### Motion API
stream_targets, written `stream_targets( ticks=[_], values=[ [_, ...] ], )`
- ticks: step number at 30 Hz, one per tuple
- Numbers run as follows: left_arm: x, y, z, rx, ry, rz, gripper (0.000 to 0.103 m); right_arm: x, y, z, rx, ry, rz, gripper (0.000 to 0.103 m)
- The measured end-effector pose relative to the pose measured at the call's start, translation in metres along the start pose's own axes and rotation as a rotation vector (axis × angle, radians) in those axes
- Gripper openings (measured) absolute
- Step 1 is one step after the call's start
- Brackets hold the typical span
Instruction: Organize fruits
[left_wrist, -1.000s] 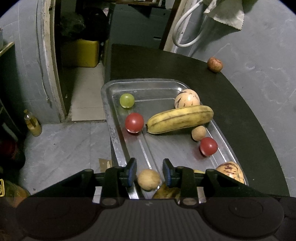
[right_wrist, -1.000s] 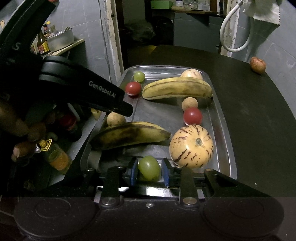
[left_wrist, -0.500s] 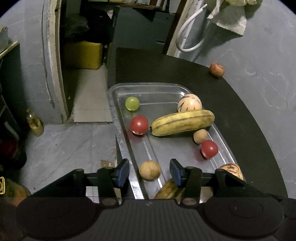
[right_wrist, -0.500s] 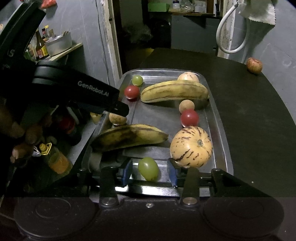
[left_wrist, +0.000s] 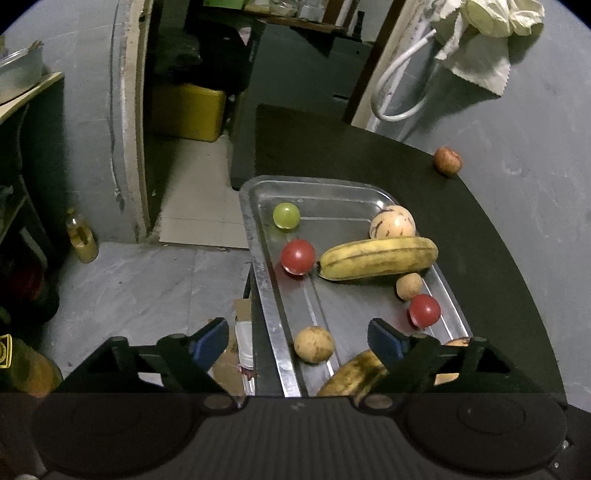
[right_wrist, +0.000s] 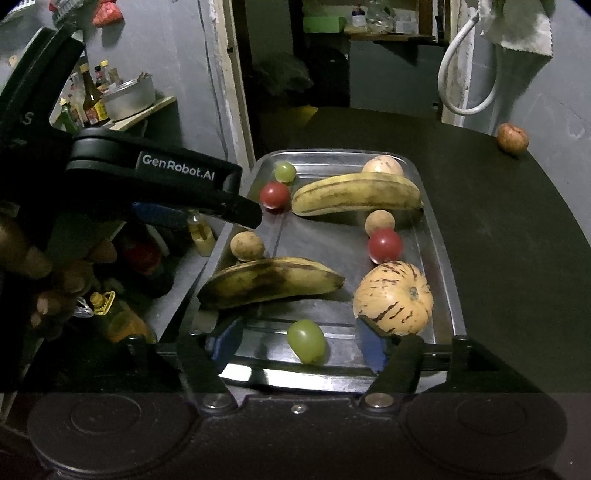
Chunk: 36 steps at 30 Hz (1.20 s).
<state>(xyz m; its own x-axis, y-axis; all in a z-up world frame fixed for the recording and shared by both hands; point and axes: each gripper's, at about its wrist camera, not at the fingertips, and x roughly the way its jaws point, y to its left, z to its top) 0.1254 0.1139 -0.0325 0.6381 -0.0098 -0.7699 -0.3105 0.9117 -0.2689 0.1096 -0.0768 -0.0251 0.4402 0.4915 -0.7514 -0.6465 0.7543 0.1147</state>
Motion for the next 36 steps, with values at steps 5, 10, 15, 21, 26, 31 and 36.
stream_targets(
  ticks=[5,10,15,21,26,31,36],
  values=[
    [-0.007,0.000,-0.002,-0.016,-0.021,0.017,0.099,-0.005,0.000,0.000,-0.003,-0.015,0.015,0.080],
    [-0.016,0.002,-0.003,-0.032,-0.037,0.035,0.102,-0.012,0.001,0.000,-0.011,-0.029,0.028,0.088],
    [-0.024,0.006,-0.006,-0.054,-0.043,0.052,0.102,-0.020,0.001,-0.002,-0.004,-0.049,0.026,0.096],
    [-0.033,0.009,-0.012,-0.062,-0.060,0.070,0.102,-0.028,-0.002,-0.003,0.009,-0.074,0.011,0.101],
    [-0.040,0.014,-0.017,-0.079,-0.064,0.082,0.102,-0.034,-0.002,-0.004,0.029,-0.086,-0.003,0.102],
    [-0.047,0.019,-0.023,-0.092,-0.054,0.090,0.102,-0.042,-0.002,-0.009,0.048,-0.092,-0.020,0.102],
    [-0.053,0.020,-0.028,-0.091,-0.054,0.091,0.102,-0.048,-0.005,-0.013,0.073,-0.099,-0.041,0.102]
  ],
)
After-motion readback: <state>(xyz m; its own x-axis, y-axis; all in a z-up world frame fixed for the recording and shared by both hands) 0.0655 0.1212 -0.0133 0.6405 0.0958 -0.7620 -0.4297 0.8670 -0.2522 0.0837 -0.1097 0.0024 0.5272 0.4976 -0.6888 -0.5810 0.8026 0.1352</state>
